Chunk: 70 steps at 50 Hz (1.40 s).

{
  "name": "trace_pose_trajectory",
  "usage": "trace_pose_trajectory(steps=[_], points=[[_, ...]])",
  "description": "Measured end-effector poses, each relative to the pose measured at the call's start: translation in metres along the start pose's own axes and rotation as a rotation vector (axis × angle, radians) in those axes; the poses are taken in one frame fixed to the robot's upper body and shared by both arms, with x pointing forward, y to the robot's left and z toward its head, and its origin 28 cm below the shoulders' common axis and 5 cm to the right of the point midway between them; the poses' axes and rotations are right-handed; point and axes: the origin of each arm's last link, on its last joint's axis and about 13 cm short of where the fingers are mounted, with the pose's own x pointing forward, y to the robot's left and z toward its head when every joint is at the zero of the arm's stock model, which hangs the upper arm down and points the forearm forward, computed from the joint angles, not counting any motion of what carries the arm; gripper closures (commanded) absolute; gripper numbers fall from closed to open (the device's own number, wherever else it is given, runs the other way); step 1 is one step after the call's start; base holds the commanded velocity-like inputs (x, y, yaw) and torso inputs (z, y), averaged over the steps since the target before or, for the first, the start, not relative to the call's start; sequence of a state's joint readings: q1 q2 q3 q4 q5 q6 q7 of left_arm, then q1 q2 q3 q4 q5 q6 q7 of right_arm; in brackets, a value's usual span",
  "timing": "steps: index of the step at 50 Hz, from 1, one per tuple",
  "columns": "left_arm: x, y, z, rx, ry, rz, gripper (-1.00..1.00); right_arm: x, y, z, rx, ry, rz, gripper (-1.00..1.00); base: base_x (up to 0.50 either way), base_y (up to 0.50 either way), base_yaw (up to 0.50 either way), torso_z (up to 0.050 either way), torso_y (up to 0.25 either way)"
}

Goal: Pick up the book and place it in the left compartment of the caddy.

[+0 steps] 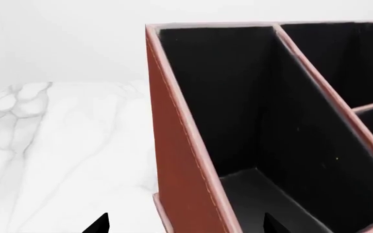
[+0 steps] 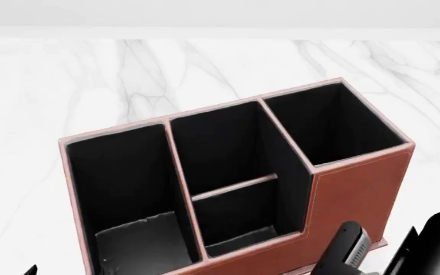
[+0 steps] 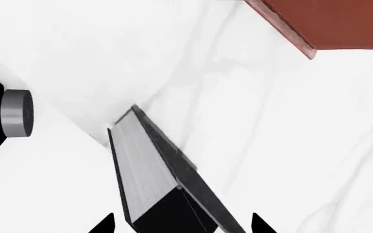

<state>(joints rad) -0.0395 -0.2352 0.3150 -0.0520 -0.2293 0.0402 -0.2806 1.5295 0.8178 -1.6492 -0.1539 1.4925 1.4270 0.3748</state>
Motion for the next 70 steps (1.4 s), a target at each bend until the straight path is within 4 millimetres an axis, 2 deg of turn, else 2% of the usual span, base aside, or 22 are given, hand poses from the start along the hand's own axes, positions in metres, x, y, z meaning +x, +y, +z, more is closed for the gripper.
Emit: trace_pose_trajectory(steps=[8, 9, 29, 47, 70], points=[[0.0, 0.0, 0.001, -0.002, 0.0, 0.0, -1.0, 0.011, -0.002, -0.002, 0.013, 0.04, -0.011, -1.0, 0.0, 0.0, 0.0, 0.0, 0.0], [0.0, 0.0, 0.001, -0.002, 0.0, -0.001, -1.0, 0.012, -0.002, -0.003, 0.013, 0.046, -0.009, 1.0, 0.0, 0.0, 0.0, 0.0, 0.0], [0.0, 0.0, 0.0, -0.003, 0.0, -0.002, -1.0, 0.016, -0.003, 0.0, 0.001, 0.045, -0.064, 1.0, 0.0, 0.0, 0.0, -0.002, 0.0], [0.0, 0.0, 0.001, -0.003, -0.001, 0.0, -1.0, 0.03, -0.011, 0.003, 0.221, -0.105, -0.134, 1.0, 0.0, 0.0, 0.0, -0.002, 0.0], [0.0, 0.0, 0.001, -0.003, 0.0, 0.003, -1.0, 0.026, -0.014, 0.015, 0.521, -0.189, -0.077, 1.0, 0.0, 0.0, 0.0, -0.001, 0.0]])
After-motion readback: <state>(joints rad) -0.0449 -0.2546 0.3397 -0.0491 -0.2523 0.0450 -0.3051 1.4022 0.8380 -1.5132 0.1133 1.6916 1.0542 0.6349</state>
